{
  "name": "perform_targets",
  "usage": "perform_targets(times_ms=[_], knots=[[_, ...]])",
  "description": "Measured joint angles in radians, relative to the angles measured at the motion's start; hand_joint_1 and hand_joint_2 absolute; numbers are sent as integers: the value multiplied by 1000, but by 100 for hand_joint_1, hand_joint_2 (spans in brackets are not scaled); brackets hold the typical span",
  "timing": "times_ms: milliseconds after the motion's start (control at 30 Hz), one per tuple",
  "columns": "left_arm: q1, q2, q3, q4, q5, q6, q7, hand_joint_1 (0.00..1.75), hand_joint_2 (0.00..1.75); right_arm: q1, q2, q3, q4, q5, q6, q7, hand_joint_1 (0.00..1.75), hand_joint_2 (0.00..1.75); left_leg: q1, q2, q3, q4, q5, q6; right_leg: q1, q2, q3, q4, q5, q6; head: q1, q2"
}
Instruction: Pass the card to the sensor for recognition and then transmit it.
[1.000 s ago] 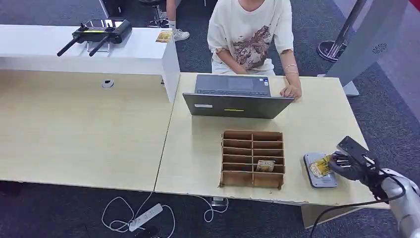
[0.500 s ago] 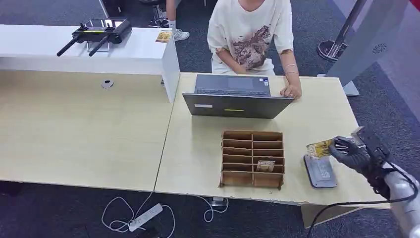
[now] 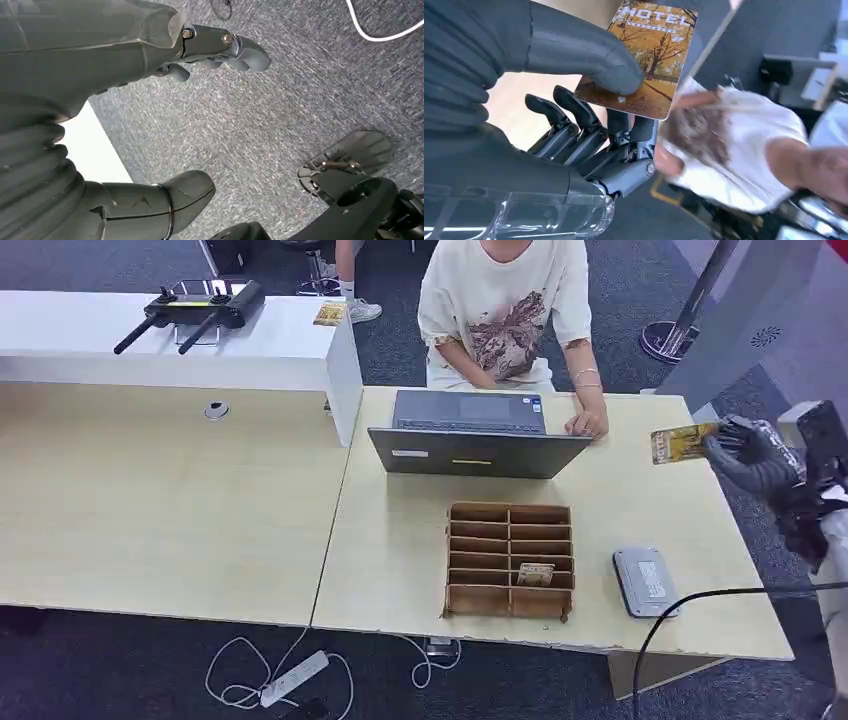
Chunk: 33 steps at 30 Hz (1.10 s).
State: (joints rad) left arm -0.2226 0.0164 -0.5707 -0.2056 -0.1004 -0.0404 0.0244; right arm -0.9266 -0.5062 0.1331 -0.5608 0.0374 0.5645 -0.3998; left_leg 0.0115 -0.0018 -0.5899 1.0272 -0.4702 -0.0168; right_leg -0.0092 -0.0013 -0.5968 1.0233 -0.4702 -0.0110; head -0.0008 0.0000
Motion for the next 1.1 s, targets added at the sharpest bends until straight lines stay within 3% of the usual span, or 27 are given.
perform_targets(times_ms=[100, 400, 500, 667, 933, 1100], knots=[[-8, -6, 11, -5, -15, -1, 8, 0, 175, -70, 43, 2, -12, 18, -66, 30, 175, 175, 0, 0, 0, 0, 0, 0, 0, 0, 0, 0, 0, 0, 0, 0], [-10, -15, 28, -7, -30, -4, 9, 0, 175, -142, 99, 11, -34, 15, -90, 35, 175, 175, 0, -3, -1, 0, 1, -1, 0, -3, 0, 0, 0, 0, 1, 0], [-11, -17, 35, -8, -42, -6, 14, 0, 175, -164, 122, 13, -45, 49, -153, 40, 175, 175, 0, -2, -1, 0, 1, -1, 0, -2, 0, 0, 0, 0, 0, 0], [-16, -24, 53, -10, -70, -12, 21, 0, 175, -249, 187, 125, -69, 338, -425, 147, 175, 175, 1, -1, 0, 0, 2, -2, 0, 0, -1, 1, 1, 0, 1, 0], [-6, -28, 104, -13, -98, -14, -6, 0, 175, -365, 321, 383, -31, 770, -644, 265, 175, 175, 1, 0, 0, 0, 2, -2, 1, 1, -2, 2, 1, 0, 0, 0], [5, -27, 140, -13, -117, -26, -15, 0, 175, -413, 420, 514, 36, 916, -676, 347, 175, 175, 2, 0, 0, 0, 2, -2, 2, 1, -2, 2, 0, 0, 0, 0]])
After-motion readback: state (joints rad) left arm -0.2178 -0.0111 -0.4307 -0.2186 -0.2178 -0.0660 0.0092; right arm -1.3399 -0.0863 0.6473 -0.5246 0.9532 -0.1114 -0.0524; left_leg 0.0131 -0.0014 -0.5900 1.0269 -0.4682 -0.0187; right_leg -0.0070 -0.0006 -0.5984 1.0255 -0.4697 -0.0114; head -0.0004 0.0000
